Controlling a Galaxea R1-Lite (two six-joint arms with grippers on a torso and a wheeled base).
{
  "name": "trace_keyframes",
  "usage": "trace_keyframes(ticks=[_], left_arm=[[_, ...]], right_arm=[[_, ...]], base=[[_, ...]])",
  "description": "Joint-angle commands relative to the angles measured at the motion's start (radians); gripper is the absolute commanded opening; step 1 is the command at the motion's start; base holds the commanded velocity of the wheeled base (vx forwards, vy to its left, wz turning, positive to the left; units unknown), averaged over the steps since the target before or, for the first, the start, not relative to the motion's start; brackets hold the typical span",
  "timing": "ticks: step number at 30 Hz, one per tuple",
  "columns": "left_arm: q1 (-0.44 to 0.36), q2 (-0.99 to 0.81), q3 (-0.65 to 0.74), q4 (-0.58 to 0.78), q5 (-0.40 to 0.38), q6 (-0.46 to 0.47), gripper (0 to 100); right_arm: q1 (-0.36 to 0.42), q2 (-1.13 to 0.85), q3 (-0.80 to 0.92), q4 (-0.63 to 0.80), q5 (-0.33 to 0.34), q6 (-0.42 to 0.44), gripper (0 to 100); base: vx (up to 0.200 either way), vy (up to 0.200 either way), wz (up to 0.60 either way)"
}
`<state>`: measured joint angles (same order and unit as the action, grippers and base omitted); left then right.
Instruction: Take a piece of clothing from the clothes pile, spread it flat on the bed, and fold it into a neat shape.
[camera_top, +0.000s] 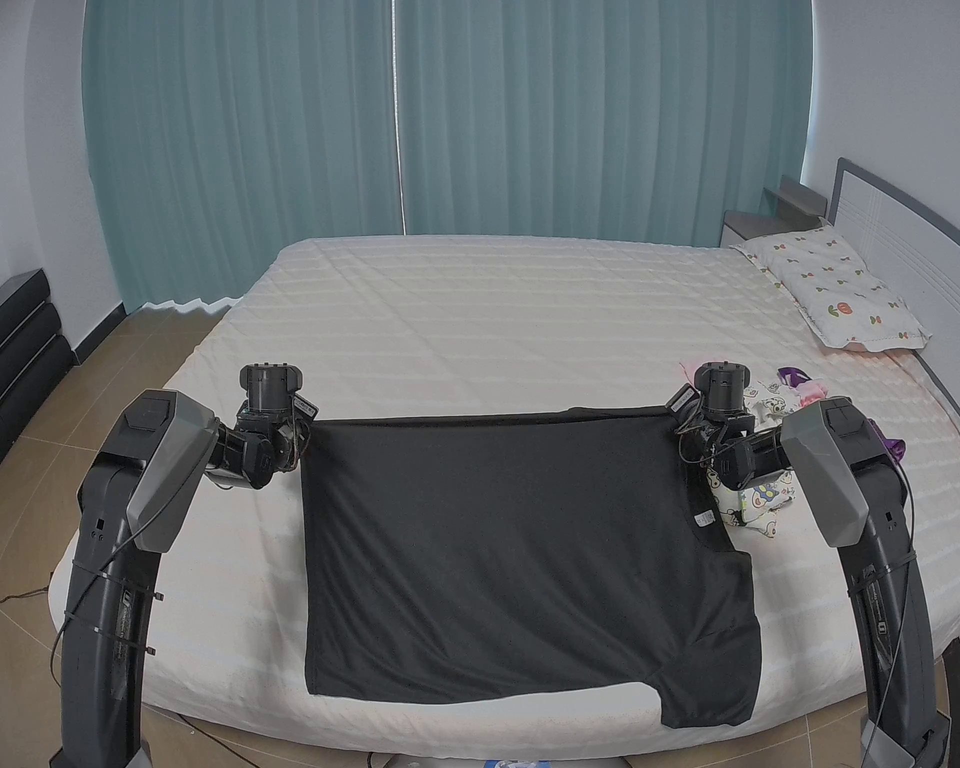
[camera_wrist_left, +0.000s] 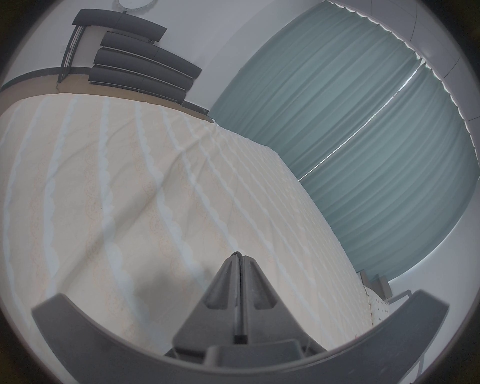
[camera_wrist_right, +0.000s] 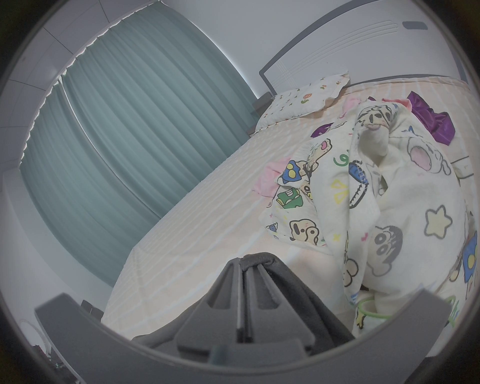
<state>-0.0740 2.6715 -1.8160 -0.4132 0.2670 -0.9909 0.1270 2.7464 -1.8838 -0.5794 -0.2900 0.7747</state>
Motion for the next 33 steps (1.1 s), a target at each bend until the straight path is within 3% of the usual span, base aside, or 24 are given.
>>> trace_keyframes(ticks=[1, 13, 17, 20, 24, 26, 29, 33], left_arm=[[-0.004, 0.008, -0.003, -0.001, 0.000, 0.000, 100], [-0.006, -0.001, 0.035, 0.001, 0.000, -0.003, 100], [-0.006, -0.105, 0.176, -0.013, -0.012, -0.006, 100], [-0.007, -0.220, 0.317, -0.035, -0.071, -0.012, 100], [-0.029, -0.335, 0.474, -0.087, -0.150, -0.015, 100], [-0.035, -0.355, 0.500, -0.088, -0.152, -0.014, 100], [-0.070, -0.495, 0.698, -0.091, -0.160, -0.009, 100], [-0.095, -0.630, 0.909, -0.102, -0.250, -0.017, 100]], right_arm=[[0.003, 0.006, 0.005, 0.013, 0.002, -0.003, 100], [-0.003, -0.051, 0.115, -0.039, 0.011, -0.063, 100], [0.003, -0.191, 0.288, -0.065, 0.074, -0.055, 100], [0.023, -0.310, 0.474, -0.066, 0.134, -0.054, 100], [0.052, -0.458, 0.695, -0.060, 0.144, -0.054, 100], [0.059, -0.491, 0.746, -0.062, 0.146, -0.052, 100], [0.092, -0.637, 0.954, -0.073, 0.150, -0.031, 100], [0.128, -0.732, 1.103, -0.085, 0.153, 0.023, 100]], base=[[0.000, 0.000, 0.00], [0.000, 0.000, 0.00], [0.000, 0.000, 0.00], [0.000, 0.000, 0.00], [0.000, 0.000, 0.00], [0.000, 0.000, 0.00], [-0.200, 0.000, 0.00], [-0.200, 0.000, 0.00]])
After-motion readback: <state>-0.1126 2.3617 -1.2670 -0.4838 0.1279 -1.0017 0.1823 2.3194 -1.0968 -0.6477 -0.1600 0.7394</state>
